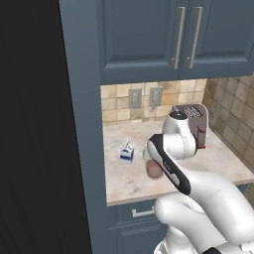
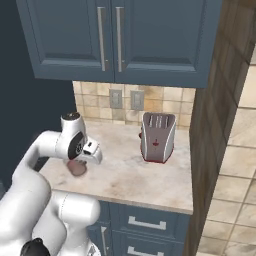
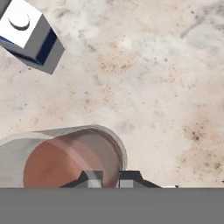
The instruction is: Place the microwavable item in the microwave. Then, close the microwave door and press the start button.
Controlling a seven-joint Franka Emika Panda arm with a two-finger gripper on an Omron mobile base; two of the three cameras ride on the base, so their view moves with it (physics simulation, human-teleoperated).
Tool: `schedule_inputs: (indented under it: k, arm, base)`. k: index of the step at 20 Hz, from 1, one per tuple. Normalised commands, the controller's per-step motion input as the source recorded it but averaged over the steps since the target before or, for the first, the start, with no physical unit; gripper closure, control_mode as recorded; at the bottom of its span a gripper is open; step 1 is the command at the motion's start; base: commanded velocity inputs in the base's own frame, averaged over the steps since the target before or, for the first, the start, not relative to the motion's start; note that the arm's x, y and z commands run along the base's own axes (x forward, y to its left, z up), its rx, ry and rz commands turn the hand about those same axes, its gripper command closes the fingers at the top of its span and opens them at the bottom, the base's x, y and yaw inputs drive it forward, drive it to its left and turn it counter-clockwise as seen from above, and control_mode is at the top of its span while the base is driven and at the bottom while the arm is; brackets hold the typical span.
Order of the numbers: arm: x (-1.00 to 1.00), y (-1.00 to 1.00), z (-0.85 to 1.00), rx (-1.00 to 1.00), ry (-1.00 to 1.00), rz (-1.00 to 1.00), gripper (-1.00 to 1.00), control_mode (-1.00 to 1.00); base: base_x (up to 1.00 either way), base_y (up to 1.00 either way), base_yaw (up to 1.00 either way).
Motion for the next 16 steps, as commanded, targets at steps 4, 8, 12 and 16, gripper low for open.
schedule_inputs:
  k: [4, 8, 12, 16]
  arm:
    - [-0.71, -0.08, 0.87, 0.0, -0.27, -0.1, 1.0, -1.0]
    - [-0.7, -0.06, 0.89, 0.0, -0.26, -0.1, 1.0, -1.0]
    - [-0.73, -0.04, 0.72, 0.02, -0.19, -0.12, 1.0, -1.0]
    - [-0.92, -0.03, 0.61, 0.08, -0.15, -0.09, 1.0, -1.0]
  base:
    - [0.0, 0.0, 0.0]
    - [0.0, 0.0, 0.0]
    - [0.0, 0.0, 0.0]
    - [0.0, 0.0, 0.0]
